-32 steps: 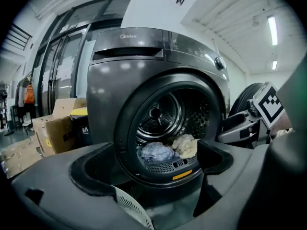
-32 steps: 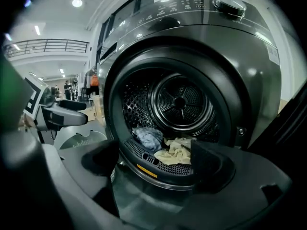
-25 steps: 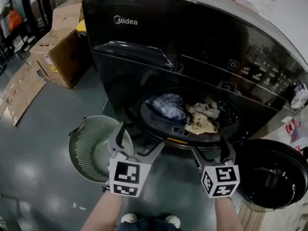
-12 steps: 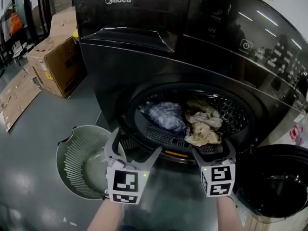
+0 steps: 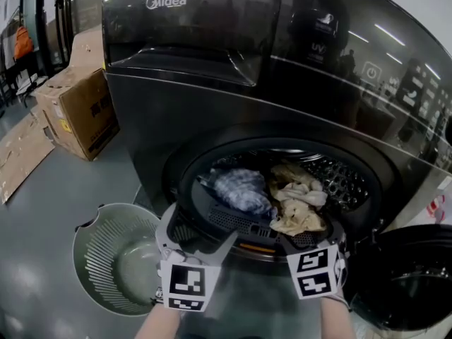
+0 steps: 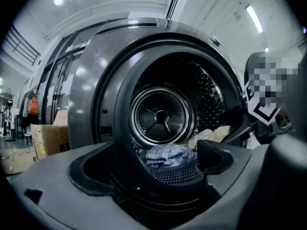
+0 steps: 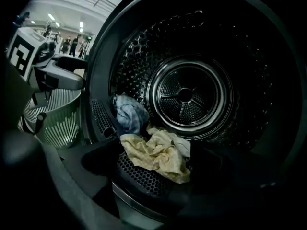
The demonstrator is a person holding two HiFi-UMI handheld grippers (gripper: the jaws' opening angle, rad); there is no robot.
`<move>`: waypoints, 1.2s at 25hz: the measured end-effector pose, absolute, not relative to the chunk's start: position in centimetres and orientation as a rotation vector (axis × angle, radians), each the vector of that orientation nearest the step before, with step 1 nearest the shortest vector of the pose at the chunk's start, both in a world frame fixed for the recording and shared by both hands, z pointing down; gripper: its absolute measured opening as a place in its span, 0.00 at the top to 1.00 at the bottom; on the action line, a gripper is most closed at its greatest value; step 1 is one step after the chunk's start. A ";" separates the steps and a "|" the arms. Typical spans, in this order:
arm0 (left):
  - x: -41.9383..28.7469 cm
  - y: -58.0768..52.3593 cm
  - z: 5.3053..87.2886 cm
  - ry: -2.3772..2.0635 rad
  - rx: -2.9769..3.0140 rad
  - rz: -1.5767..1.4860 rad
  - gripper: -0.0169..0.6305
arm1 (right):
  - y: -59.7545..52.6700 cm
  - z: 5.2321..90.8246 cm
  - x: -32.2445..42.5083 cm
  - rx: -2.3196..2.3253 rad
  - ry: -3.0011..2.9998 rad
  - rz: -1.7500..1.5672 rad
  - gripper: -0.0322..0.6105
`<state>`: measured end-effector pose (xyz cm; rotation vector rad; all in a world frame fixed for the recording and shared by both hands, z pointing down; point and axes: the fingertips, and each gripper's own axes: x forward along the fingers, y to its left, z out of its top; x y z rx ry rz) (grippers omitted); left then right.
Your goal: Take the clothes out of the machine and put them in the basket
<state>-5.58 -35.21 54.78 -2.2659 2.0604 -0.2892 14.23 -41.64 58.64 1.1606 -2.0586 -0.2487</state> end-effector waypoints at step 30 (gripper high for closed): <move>-6.5 -29.9 51.0 1.992 -2.162 -0.247 0.14 | -48.1 64.7 14.4 0.571 -1.689 0.106 0.73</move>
